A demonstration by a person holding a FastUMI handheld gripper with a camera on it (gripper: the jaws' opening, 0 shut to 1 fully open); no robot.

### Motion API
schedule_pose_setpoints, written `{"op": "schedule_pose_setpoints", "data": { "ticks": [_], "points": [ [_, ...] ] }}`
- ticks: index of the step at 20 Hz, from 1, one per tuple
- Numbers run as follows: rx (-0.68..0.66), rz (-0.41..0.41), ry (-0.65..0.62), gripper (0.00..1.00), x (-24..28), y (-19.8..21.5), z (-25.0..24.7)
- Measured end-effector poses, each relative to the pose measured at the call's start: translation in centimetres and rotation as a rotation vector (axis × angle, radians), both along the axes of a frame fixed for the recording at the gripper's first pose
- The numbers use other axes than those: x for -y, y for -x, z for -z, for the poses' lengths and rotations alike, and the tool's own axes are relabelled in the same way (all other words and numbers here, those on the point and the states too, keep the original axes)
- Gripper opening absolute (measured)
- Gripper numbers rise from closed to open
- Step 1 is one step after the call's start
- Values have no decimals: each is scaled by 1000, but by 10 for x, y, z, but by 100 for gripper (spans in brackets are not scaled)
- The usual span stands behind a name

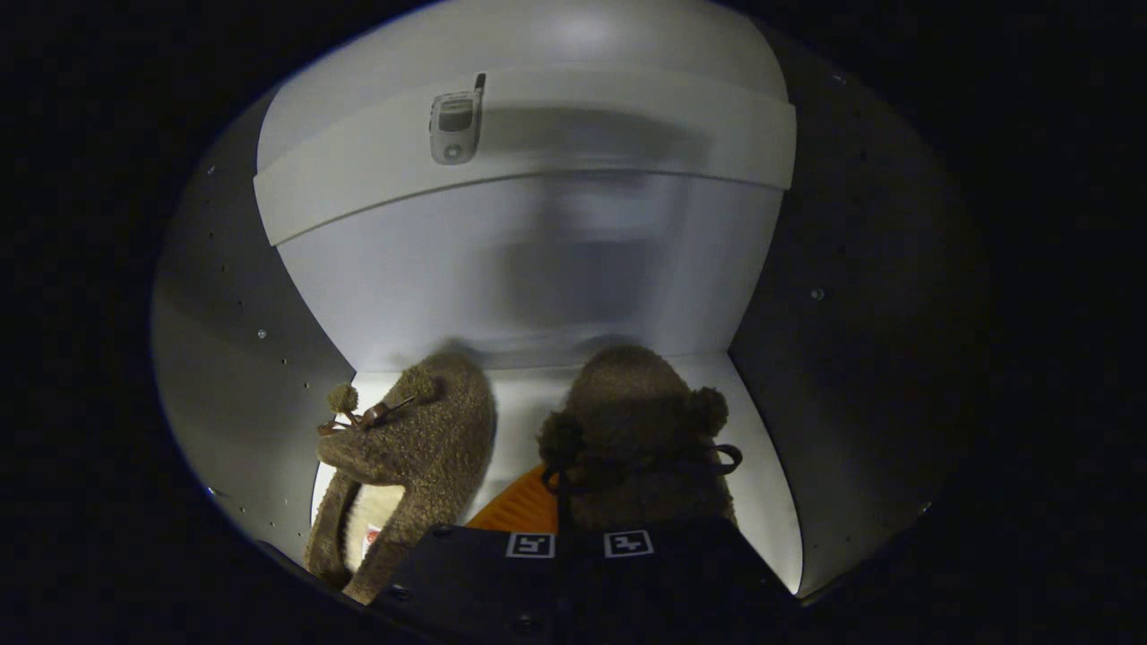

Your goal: Open the shoe cabinet door, grab the shoes and put them into the shoe cabinet, then close the shoe cabinet door.

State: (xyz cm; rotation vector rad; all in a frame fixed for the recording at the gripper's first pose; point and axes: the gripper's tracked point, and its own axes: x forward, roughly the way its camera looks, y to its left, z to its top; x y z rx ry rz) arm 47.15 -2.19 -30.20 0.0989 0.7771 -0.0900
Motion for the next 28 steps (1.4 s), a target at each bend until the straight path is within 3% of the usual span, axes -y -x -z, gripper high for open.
{"op": "schedule_pose_setpoints", "data": {
  "ticks": [3, 7, 10, 11, 12, 18, 28],
  "points": [
    [-6, -13, -7, 10, -3, 1, 3],
    [-1, -38, 18, 55, -9, 14, -6],
    [40, -10, 61, 86, -6, 31, -22],
    [55, 2, 65, 87, -4, 38, -28],
    [72, 9, 70, 94, -3, 45, -37],
    [287, 71, 88, 99, -1, 96, -123],
    [479, 7, 85, 99, -44, 232, -212]
  ]
}}
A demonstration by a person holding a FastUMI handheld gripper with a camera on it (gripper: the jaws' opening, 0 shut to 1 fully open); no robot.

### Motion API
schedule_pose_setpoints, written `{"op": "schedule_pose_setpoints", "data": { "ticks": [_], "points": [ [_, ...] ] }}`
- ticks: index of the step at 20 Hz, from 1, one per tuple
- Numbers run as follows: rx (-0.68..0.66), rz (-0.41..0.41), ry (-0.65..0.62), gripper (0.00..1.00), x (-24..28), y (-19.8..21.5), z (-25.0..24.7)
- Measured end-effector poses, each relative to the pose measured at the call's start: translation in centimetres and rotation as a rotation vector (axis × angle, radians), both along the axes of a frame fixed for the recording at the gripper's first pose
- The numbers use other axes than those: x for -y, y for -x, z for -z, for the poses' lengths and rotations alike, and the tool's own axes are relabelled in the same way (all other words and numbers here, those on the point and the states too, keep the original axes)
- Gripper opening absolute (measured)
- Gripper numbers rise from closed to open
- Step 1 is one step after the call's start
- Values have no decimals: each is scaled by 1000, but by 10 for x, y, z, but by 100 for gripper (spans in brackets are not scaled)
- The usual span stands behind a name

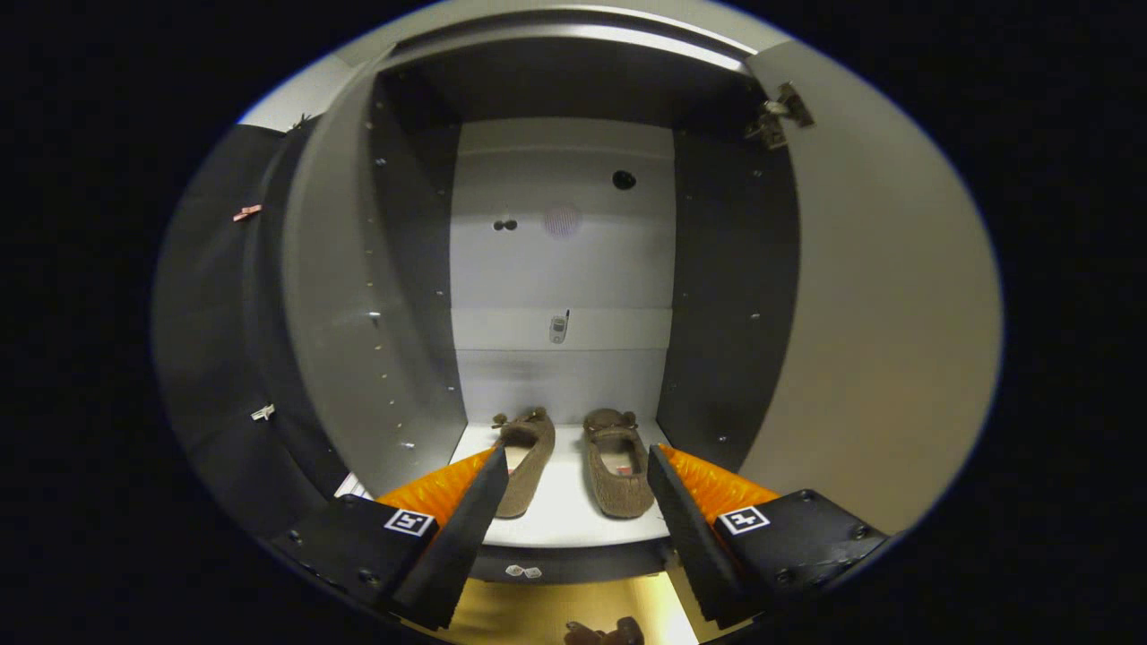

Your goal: Open the shoe cabinet door, grab the shoes and put them into the shoe cabinet, then close the shoe cabinet door.

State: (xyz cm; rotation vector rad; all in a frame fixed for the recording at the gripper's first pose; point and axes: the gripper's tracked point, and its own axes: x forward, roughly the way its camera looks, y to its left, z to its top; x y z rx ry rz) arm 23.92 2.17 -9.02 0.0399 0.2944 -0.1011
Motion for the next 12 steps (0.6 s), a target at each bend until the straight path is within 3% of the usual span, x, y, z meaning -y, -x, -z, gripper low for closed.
{"op": "schedule_pose_setpoints", "data": {
  "ticks": [12],
  "points": [
    [103, 11, -27, 99, 22, 168, -50]
  ]
}}
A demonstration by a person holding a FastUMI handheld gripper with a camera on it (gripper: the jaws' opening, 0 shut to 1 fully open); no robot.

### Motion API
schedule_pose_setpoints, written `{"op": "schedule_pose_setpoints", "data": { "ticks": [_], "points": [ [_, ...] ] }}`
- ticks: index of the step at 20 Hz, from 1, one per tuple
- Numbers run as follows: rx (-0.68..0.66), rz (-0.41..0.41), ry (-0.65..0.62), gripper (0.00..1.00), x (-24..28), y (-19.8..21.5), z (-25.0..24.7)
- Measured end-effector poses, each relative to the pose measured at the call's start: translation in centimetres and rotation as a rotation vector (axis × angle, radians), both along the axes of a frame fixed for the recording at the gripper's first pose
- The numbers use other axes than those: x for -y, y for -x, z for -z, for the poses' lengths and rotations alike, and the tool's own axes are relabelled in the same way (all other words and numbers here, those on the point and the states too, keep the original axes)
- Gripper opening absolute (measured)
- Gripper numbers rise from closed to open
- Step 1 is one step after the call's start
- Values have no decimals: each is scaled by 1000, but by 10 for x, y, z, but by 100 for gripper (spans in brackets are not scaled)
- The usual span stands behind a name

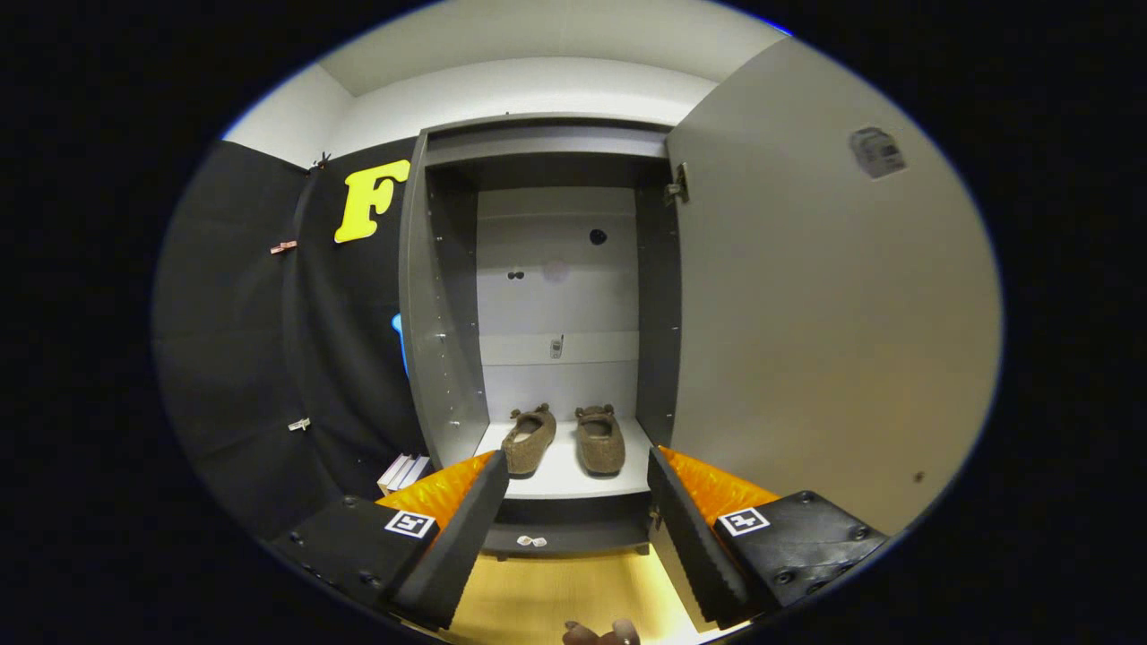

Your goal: Open the shoe cabinet door, grab the shoes and put them into the shoe cabinet, then close the shoe cabinet door.

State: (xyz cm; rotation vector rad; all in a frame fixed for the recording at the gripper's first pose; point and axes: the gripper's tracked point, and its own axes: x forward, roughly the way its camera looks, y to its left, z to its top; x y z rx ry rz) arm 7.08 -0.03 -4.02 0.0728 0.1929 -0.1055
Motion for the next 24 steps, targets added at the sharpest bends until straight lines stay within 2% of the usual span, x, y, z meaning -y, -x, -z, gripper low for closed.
{"op": "schedule_pose_setpoints", "data": {
  "ticks": [8, 13, 17, 24],
  "points": [
    [12, 96, -38, 99, 64, 124, -24],
    [38, 179, -15, 98, 126, 170, -34],
    [20, 211, -40, 98, 179, 181, -26],
    [-35, 98, -71, 98, 225, 143, -2]
  ]
}}
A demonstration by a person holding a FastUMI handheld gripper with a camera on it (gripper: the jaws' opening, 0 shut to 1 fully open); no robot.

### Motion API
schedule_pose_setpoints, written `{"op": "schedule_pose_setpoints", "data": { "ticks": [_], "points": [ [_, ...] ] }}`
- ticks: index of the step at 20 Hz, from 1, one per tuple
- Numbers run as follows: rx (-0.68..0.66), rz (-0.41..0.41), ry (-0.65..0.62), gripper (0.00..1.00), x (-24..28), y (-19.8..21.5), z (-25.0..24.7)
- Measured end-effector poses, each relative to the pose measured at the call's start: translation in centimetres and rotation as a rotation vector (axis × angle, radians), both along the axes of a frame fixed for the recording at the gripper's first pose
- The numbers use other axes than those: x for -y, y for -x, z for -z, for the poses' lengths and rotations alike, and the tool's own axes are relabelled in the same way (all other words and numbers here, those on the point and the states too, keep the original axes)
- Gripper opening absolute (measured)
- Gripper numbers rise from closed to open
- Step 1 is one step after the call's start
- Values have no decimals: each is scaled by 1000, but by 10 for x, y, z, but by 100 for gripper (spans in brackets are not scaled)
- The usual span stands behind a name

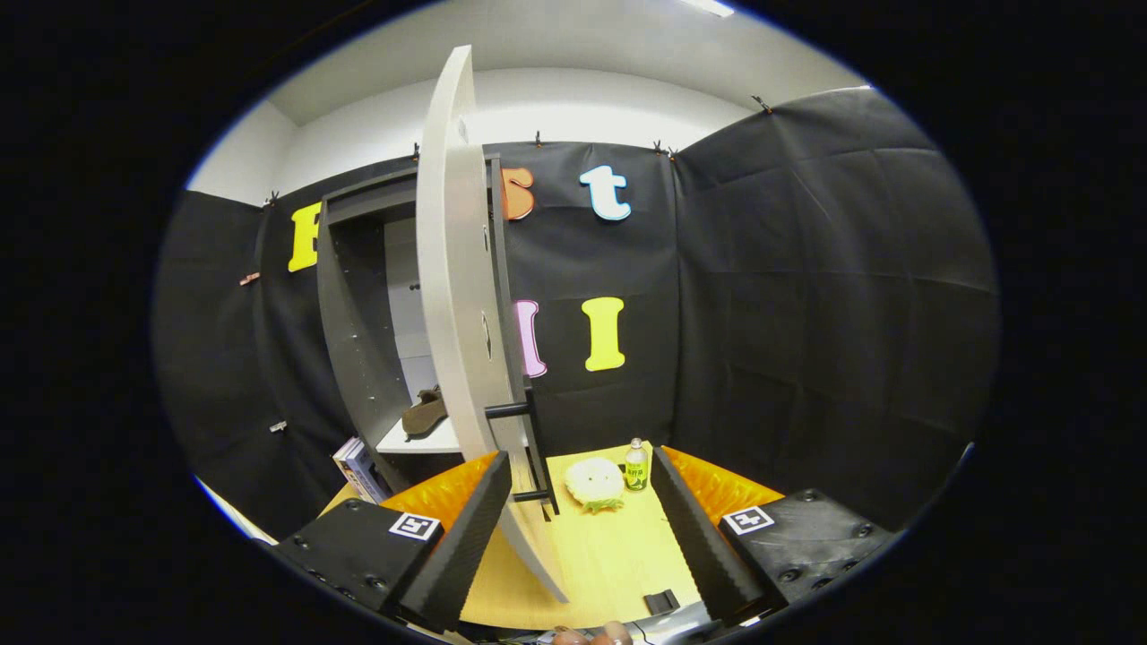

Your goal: Open the shoe cabinet door, grab the shoes and put them into the shoe cabinet, then close the shoe cabinet door.

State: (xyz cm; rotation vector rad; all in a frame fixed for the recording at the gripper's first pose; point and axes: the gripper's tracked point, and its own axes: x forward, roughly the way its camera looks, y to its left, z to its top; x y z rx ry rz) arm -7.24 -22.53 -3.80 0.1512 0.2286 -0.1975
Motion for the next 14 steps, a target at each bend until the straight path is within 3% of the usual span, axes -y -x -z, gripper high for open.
{"op": "schedule_pose_setpoints", "data": {
  "ticks": [7, 14],
  "points": [
    [-43, -114, -12, 99, -4, -18, 15],
    [-43, -119, -39, 99, -19, -23, 17]
  ]
}}
